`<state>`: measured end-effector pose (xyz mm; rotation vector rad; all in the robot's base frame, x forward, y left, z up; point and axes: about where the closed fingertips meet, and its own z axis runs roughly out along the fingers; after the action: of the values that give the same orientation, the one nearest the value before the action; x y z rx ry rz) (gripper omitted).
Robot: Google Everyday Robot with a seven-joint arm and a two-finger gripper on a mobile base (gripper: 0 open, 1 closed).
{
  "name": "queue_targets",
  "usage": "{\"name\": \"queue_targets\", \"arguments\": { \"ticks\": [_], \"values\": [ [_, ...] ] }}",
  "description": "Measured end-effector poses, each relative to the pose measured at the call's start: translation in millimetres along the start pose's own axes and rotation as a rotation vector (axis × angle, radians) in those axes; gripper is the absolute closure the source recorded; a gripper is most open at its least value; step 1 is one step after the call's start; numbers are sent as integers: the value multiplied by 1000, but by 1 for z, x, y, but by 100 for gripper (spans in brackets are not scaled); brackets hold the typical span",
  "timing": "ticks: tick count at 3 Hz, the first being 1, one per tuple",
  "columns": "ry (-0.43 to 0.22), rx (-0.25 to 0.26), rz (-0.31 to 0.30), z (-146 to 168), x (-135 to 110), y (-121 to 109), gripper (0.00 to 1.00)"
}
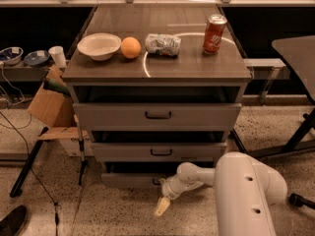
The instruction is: Open bottom drawer
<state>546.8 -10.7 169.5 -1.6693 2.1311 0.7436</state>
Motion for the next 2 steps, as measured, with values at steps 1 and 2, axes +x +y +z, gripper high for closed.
{"name": "queue_targets", "arguments": {
  "ticks": [1, 2],
  "values": [
    [14, -10, 11, -4, 13, 9, 0],
    [16, -17, 17, -5, 16, 14, 0]
  ]
}}
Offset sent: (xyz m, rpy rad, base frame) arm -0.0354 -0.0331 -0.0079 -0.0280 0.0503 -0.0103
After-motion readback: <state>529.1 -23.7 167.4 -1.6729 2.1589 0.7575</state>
